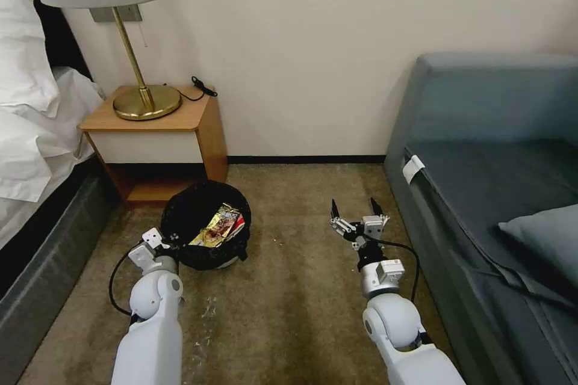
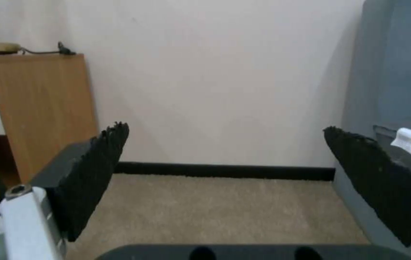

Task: Pick up the trash bin, then pick up the garbage on the floor and place it into the trash bin.

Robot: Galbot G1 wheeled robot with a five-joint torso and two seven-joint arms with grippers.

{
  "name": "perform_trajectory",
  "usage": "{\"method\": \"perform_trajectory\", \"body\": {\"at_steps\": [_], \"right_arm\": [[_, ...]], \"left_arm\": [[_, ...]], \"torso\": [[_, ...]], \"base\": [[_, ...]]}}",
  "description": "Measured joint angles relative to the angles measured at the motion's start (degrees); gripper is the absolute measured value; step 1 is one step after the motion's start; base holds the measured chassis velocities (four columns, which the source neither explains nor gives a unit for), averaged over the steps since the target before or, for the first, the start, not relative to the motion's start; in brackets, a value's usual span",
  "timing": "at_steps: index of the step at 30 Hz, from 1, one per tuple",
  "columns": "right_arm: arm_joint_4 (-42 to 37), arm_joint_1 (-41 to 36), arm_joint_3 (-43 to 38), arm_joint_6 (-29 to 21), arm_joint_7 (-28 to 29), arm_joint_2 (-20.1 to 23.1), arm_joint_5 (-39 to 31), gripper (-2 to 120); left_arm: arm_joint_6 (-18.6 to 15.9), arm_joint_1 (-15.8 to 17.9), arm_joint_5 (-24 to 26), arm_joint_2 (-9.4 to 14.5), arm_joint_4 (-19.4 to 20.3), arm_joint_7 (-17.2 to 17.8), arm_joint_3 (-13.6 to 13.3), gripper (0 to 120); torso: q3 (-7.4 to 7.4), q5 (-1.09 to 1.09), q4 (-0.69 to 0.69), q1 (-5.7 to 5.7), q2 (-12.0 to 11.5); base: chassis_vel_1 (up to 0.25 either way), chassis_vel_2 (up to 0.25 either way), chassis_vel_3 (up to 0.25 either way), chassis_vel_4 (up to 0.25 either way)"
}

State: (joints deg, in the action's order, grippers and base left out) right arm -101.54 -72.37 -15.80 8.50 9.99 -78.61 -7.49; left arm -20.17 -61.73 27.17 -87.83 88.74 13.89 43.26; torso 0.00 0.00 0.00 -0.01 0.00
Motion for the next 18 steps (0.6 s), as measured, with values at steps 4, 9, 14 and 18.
{"method": "perform_trajectory", "body": {"at_steps": [4,9,14,18], "right_arm": [[0.57,0.05,0.0,0.34,-0.02,-0.2,0.22,100],[0.7,0.3,0.01,0.5,-0.09,-0.2,0.16,100],[1.0,0.15,0.04,0.7,-0.09,-0.24,0.1,100],[1.01,0.07,0.08,0.73,-0.12,-0.24,0.11,100]], "left_arm": [[0.09,0.17,-0.07,0.09,-0.12,-0.02,0.15,1],[0.17,0.18,-0.34,0.18,0.27,-0.02,0.33,7],[0.26,0.03,-0.44,0.19,0.54,-0.03,0.4,23],[0.28,-0.15,-0.44,0.17,1.06,-0.03,0.46,40]], "torso": [[0.0,-0.01,-0.01,0.0,0.0],[0.0,-0.01,-0.01,0.0,0.0],[0.0,0.0,0.0,0.0,0.0],[0.0,0.0,0.0,0.0,-0.01]], "base": [[0.0,0.0,0.0,0.0],[0.0,0.0,0.0,0.0],[0.0,0.0,0.0,0.0],[0.0,0.0,0.0,0.0]]}}
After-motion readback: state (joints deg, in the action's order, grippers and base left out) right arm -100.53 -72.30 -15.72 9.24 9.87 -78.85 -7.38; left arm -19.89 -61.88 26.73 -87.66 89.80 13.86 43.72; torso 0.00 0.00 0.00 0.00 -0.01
